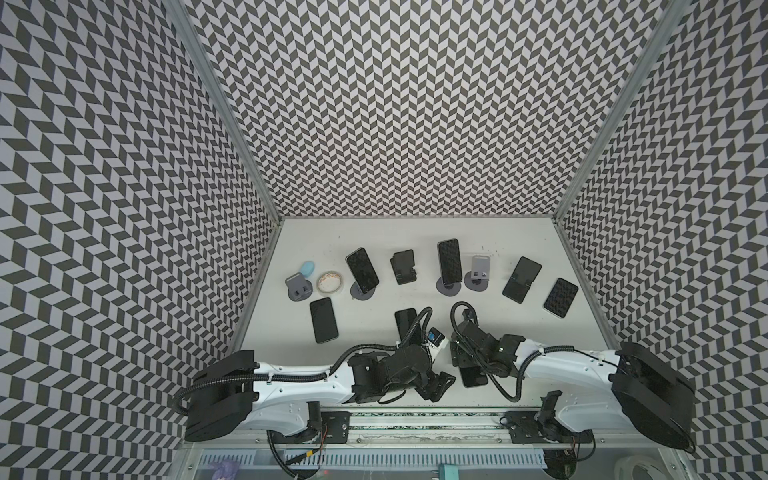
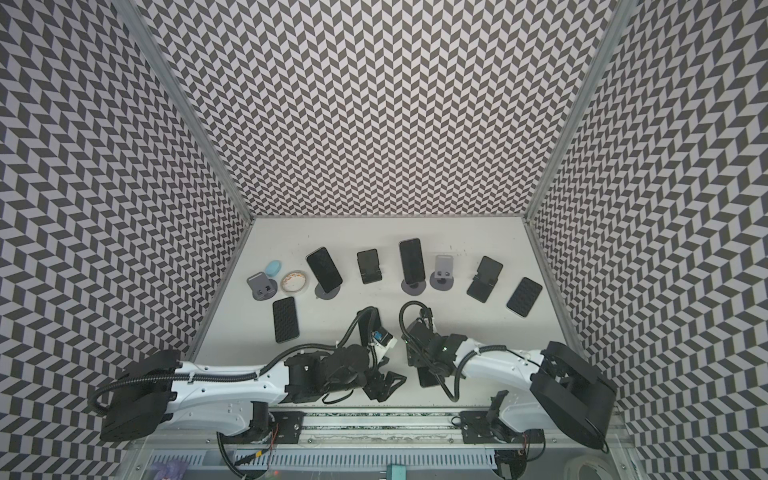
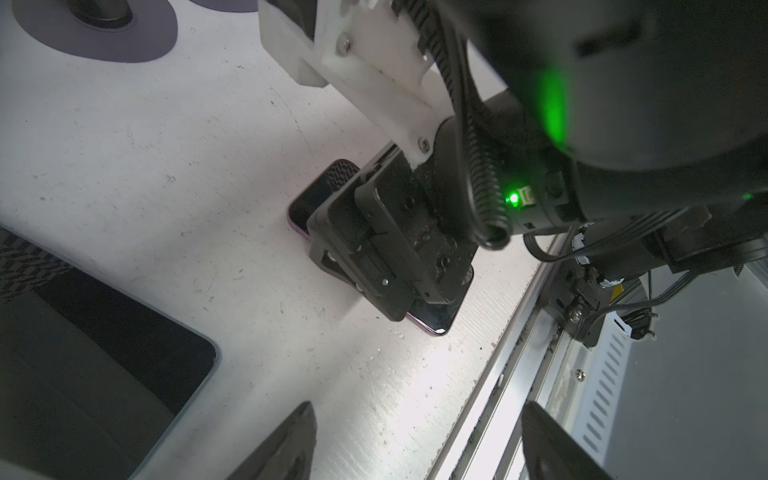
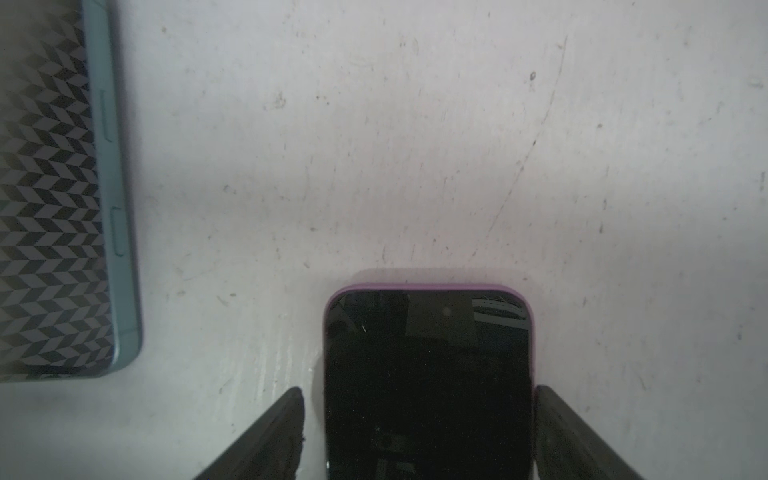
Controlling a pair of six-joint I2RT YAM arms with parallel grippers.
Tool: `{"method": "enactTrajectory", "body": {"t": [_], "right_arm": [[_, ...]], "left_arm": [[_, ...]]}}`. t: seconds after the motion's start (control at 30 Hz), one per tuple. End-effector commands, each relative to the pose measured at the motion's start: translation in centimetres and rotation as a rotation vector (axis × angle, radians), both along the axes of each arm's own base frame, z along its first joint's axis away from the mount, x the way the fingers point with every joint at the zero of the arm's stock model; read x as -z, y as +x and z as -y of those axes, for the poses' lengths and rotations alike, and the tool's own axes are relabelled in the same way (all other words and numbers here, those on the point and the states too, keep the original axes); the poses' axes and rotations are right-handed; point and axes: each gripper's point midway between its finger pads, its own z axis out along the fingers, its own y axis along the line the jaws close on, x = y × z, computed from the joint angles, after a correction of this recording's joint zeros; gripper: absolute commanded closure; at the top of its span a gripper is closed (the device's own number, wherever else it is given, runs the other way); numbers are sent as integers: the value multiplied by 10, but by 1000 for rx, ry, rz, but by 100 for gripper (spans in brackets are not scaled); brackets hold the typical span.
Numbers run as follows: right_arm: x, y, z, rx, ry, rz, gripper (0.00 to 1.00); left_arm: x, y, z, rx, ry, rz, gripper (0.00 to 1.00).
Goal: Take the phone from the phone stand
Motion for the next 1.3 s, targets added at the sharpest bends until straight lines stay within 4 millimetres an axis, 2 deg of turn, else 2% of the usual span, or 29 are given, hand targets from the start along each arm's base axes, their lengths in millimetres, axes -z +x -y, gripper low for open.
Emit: {"method": "enactTrajectory", "body": {"t": [0.0,0.17,0.37,0.47,0.8,1.1,1.27], "right_arm": [[18,-22,14,4,-38,-95,13],[5,-17,14,18,-21,-60,11],[-33,-5,8,28,48,36,6],[-57,2,9,45,73,96,0],[-128,8,23,87,159,239,0],[-174,9,18,35,292,364,1],[-188,12,19,32,350,445,0]], "left_arm": [[0,-1,3,-4,-16,-8,22],[-2,-1,5,0,-16,-2,22],[-13,5,0,-22,-28,35,22],[-27,9,-3,-39,-52,73,22],[-88,30,-3,-72,-99,234,22],[-131,46,-20,-140,-183,311,20],[-146,62,-38,-186,-204,366,19]]}}
